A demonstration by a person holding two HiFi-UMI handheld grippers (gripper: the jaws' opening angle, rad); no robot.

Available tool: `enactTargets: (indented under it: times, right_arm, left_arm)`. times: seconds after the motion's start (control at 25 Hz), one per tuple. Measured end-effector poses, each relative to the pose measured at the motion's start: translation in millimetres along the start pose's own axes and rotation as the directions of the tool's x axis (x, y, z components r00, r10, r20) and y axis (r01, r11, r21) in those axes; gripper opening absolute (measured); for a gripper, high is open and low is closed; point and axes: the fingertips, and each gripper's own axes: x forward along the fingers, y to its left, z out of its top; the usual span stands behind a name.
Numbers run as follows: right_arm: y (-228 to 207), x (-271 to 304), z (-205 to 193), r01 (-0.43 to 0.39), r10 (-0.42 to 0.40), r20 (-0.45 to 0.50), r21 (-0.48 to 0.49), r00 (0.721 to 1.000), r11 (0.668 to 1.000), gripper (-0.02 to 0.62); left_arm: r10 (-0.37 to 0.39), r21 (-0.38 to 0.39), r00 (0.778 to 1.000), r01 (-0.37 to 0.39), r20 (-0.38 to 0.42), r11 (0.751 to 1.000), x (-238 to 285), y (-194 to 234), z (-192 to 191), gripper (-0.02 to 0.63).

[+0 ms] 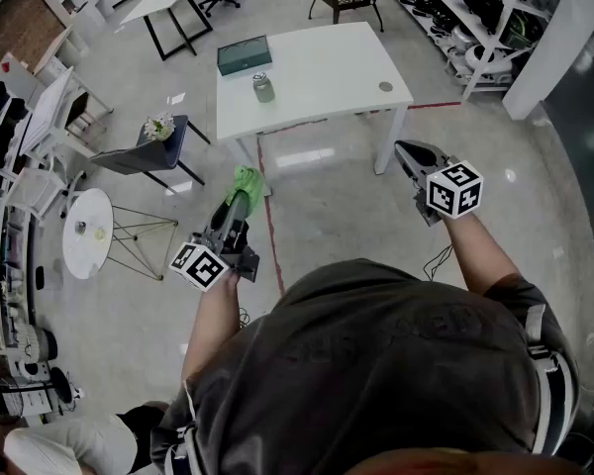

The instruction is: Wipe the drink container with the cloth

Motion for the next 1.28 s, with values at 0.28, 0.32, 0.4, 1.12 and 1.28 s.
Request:
enactTargets:
  times: [0.28, 0.32, 0.4, 1.12, 1.28]
  right_arm:
    - [-14.1, -2.8, 2.6, -0.015, 0.015, 0.001, -0.009, 1.0, 1.0, -0.011]
    - [-20.1, -4.2, 3.3, -0.019, 0.019, 0.001, -0.009, 1.0, 1.0, -0.011]
    - [-31.3, -7.0, 5.0, -0.027, 0.027, 0.0, -0.008, 1.0, 1.0, -0.011]
    - [-113.6, -6.1, 1.2, -0.117, 0.117, 0.034, 0.009, 0.993, 0.993, -0.008]
    - [-116.6, 25.8, -3.3, -0.115, 0.114, 0.02, 0.017, 0.993, 0.993, -0.008]
  left_arm:
    - [0.013, 0.001, 1.0, -0.013, 0.014, 1.0, 10.5, -7.2, -7.1, 0.052]
    - [0.017, 0.003, 1.0, -0.017, 0.016, 1.0, 15.4, -10.5, -9.0, 0.052]
    - [0.028, 0.008, 0.999, -0.028, 0.022, 1.0, 23.3, -17.2, -13.0, 0.052]
    - [0.13, -0.008, 0.991, -0.13, 0.029, 0.992, 84.0, -33.4, -57.8, 0.052]
    - [0.124, -0.019, 0.992, -0.124, 0.02, 0.992, 95.6, -1.7, -50.2, 0.052]
